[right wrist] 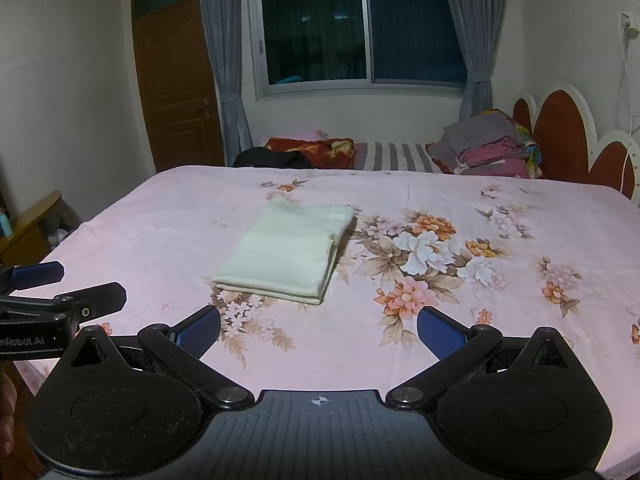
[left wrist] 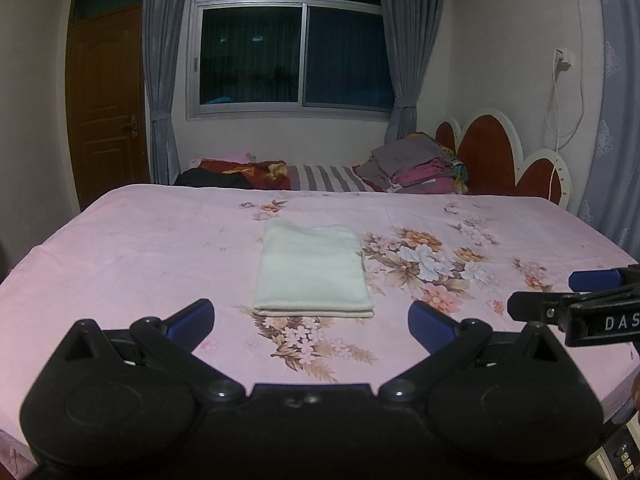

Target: Fold small clothes

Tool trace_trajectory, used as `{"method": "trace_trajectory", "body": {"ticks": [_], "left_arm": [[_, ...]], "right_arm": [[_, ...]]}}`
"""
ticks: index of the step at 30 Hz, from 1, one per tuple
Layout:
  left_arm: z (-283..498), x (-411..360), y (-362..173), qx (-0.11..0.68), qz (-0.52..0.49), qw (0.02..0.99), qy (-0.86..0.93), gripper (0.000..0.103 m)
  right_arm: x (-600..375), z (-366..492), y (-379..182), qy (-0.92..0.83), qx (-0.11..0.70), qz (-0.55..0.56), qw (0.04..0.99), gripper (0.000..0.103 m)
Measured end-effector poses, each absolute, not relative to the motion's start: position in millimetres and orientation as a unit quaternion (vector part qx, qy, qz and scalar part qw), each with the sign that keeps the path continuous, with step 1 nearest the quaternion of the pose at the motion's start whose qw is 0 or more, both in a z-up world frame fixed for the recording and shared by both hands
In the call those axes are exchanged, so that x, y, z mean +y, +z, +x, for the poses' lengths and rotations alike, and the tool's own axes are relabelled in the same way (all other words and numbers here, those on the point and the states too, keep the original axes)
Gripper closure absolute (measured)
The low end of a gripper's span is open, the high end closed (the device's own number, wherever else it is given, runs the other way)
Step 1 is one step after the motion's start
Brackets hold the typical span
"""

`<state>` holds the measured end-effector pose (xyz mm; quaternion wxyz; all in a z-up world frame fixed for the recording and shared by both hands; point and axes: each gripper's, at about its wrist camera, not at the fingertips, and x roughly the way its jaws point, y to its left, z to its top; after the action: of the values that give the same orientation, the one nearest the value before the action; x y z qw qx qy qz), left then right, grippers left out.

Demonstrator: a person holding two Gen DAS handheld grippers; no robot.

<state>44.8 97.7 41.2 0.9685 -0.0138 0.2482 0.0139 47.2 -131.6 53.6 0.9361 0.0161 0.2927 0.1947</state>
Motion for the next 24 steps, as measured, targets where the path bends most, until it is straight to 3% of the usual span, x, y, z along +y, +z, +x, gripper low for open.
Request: {"method": "trace_trajectory", "body": {"ticks": [24], "left_arm": [[44.8,96.9,40.3,0.248,-0.013,0.969,0.011,0.000]], "right_arm": [[-134.7,47.3,56.1,0.192,0.292,0.019,0.937,0.000]]}}
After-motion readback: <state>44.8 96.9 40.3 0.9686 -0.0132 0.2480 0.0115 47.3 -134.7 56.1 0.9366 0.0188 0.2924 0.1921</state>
